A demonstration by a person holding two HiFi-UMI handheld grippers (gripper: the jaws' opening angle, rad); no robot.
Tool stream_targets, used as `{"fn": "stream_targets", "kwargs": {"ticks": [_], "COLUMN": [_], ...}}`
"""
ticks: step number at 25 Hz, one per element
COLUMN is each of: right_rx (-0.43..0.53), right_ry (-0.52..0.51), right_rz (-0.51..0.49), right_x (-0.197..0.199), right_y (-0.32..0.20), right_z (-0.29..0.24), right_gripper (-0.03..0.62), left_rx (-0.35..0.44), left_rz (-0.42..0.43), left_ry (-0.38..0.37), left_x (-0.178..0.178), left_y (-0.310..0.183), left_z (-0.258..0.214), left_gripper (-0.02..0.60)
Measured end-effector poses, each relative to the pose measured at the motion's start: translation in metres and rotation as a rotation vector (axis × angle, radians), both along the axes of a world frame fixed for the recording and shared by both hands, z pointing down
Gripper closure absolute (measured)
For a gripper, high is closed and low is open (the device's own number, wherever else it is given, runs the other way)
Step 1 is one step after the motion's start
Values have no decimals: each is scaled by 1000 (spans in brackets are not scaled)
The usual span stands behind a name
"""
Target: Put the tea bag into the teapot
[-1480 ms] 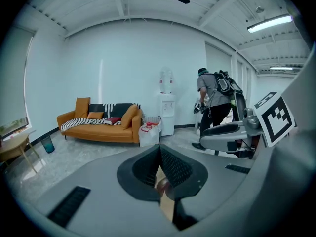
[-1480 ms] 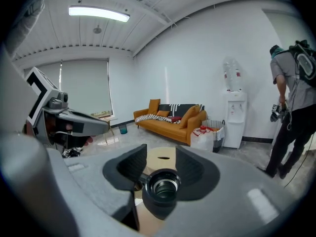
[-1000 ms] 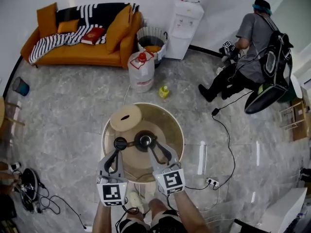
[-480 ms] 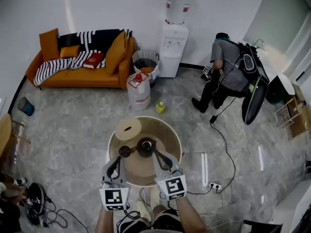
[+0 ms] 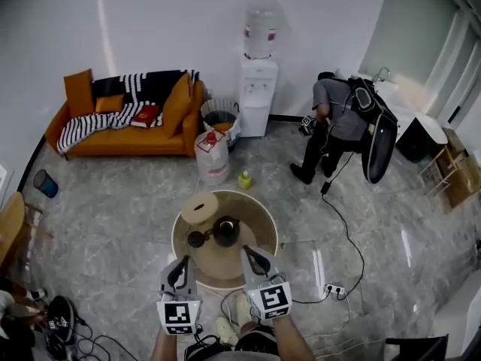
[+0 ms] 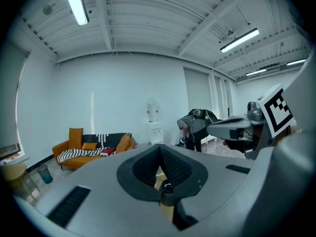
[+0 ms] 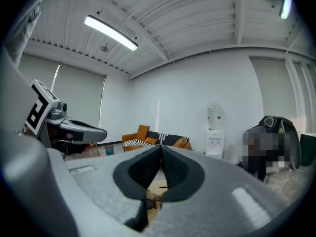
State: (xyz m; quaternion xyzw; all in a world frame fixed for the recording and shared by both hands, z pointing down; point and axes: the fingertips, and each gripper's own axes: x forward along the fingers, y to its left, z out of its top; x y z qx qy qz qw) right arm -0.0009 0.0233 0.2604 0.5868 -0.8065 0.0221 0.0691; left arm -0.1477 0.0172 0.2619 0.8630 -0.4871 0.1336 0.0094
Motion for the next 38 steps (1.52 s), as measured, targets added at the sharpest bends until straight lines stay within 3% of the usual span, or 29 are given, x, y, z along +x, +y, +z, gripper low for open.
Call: {"fn": "stream_targets", "kwargs": {"ticks": [15,38], "right_rx": [25,40], "right_ry": [6,20], "right_rz": [28,30], "right_x": [-13,-15], "right_y": [93,104], "right_z": [-13,-21], "right_gripper": [594,594], "left_rx": [14,31], "left_rz": [28,28], "left_ry": [3,-3], "left_x": [-20,-20], "left_y": [79,87], "left_z": [-13,-19], "left_gripper": [565,565]}}
